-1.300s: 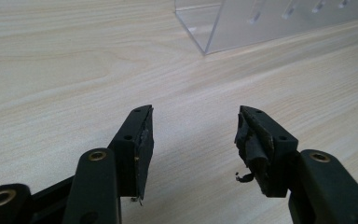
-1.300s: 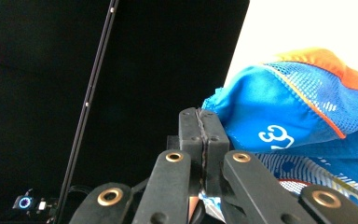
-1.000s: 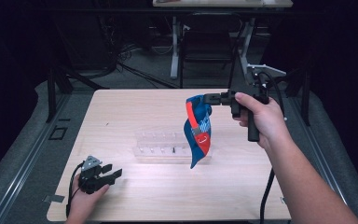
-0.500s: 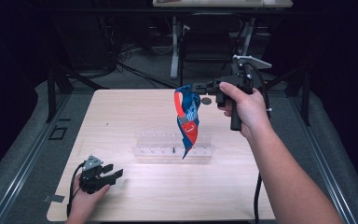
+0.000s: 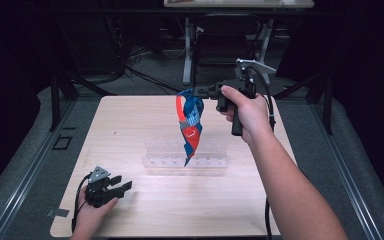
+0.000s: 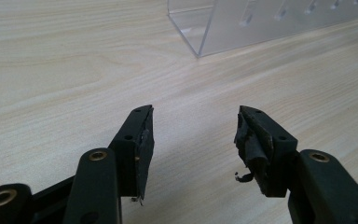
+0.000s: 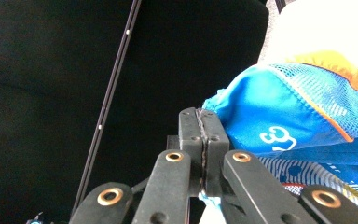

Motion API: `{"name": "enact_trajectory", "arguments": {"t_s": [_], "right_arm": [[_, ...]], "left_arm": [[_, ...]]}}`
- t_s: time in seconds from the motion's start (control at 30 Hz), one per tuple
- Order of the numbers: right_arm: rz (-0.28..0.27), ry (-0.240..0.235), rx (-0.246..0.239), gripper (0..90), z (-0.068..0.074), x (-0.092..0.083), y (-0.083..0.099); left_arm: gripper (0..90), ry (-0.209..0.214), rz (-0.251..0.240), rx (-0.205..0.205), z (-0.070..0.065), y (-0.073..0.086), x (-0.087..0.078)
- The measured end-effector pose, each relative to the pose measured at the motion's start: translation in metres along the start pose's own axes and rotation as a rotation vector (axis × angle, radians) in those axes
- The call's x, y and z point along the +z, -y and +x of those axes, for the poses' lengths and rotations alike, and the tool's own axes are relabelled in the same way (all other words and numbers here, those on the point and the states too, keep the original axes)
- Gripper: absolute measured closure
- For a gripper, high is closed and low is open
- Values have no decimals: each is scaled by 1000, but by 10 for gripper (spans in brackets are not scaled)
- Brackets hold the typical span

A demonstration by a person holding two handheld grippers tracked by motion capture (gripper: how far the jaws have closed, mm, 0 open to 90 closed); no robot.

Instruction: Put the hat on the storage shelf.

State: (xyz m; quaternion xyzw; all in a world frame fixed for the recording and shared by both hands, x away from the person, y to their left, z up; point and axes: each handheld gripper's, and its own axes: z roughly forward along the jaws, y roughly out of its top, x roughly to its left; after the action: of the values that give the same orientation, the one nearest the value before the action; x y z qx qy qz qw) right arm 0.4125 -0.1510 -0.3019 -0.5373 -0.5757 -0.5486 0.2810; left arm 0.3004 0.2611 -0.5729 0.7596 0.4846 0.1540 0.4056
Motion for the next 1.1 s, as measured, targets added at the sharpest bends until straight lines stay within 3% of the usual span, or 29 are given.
{"name": "enact_trajectory", "arguments": {"t_s": [0.13,0.4,0.87,1.1], "right_arm": [[-8,-2,8,900,-4,2,-2],[-21,-12,24,900,-16,2,-5],[1,-27,11,900,-4,26,-2],[-23,-5,20,900,-11,20,-4]], "left_arm": [[470,5,18,7,-1,0,0],[470,4,8,6,-2,0,2],[470,10,7,5,-2,0,2],[472,8,8,7,-2,0,2]]}}
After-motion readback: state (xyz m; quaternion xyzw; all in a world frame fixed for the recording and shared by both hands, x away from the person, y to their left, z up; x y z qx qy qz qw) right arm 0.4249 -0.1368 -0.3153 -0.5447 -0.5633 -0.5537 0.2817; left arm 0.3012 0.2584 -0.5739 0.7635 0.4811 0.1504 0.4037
